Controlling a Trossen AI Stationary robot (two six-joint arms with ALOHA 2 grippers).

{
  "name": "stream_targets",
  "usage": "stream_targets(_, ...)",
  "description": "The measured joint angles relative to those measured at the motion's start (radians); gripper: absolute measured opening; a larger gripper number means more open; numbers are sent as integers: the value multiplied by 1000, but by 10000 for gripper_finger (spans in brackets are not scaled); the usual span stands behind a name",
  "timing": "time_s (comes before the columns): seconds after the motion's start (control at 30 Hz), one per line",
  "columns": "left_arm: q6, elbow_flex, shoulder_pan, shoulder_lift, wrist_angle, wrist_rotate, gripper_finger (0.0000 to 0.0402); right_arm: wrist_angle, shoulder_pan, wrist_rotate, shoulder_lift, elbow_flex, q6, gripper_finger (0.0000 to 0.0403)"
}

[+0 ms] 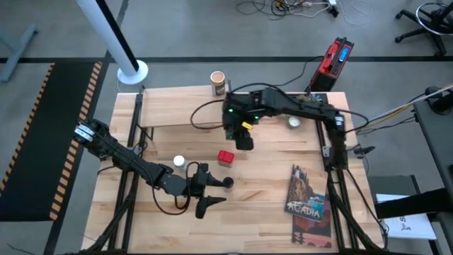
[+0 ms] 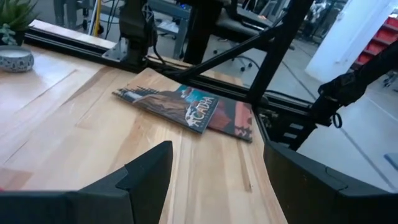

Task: Shelf spices
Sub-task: Put the green seasoning bottle on the shelf

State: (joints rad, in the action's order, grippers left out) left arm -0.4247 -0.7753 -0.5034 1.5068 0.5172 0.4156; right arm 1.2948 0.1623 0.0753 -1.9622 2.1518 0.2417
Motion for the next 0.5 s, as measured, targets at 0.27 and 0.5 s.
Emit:
stream_targets(0.27, -17, 0, 0, -2, -28, -7, 242, 44, 43, -53, -130, 172, 148, 179)
stream_targets(0.5, -64, 0, 0, -3, -128, -11, 242, 23, 87, -86, -145, 187, 149, 179)
